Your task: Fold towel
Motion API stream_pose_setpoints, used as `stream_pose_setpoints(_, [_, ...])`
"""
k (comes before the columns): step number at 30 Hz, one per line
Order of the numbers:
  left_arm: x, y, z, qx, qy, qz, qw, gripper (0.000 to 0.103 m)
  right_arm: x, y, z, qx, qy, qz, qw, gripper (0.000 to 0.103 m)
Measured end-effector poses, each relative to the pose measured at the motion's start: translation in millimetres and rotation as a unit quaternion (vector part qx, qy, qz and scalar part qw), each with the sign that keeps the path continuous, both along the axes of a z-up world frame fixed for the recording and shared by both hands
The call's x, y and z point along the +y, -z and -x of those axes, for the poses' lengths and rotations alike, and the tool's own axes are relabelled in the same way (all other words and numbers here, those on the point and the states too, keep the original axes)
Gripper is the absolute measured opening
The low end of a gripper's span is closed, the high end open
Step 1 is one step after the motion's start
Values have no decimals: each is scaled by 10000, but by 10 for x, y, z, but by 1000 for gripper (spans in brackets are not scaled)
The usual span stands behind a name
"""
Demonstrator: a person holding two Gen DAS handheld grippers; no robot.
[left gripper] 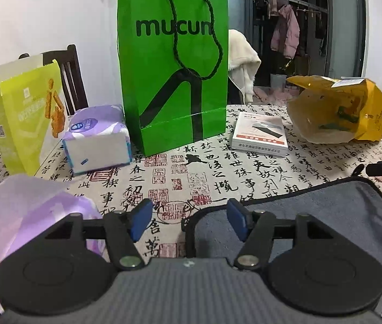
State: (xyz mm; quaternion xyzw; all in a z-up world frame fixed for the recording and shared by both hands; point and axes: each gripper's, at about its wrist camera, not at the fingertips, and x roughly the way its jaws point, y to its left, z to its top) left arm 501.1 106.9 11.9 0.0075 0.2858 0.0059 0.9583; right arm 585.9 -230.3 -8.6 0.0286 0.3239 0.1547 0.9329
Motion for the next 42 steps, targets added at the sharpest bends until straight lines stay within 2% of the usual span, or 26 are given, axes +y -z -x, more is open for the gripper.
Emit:
stream_pose_setpoints(14, [-109, -385, 796, -321, -87, 4, 9994, 80, 105, -337, 714, -416, -350, 228, 9983, 58])
stream_pose_setpoints(22, [-182, -521, 1334, -536, -159, -34, 9984, 82, 79, -459, 1208, -491, -423, 139, 9978, 62])
stream_pose_setpoints(42, [-422, -529, 2511, -823, -146, 113, 9964, 83, -52, -607, 2382, -667, -250, -175, 9973, 69])
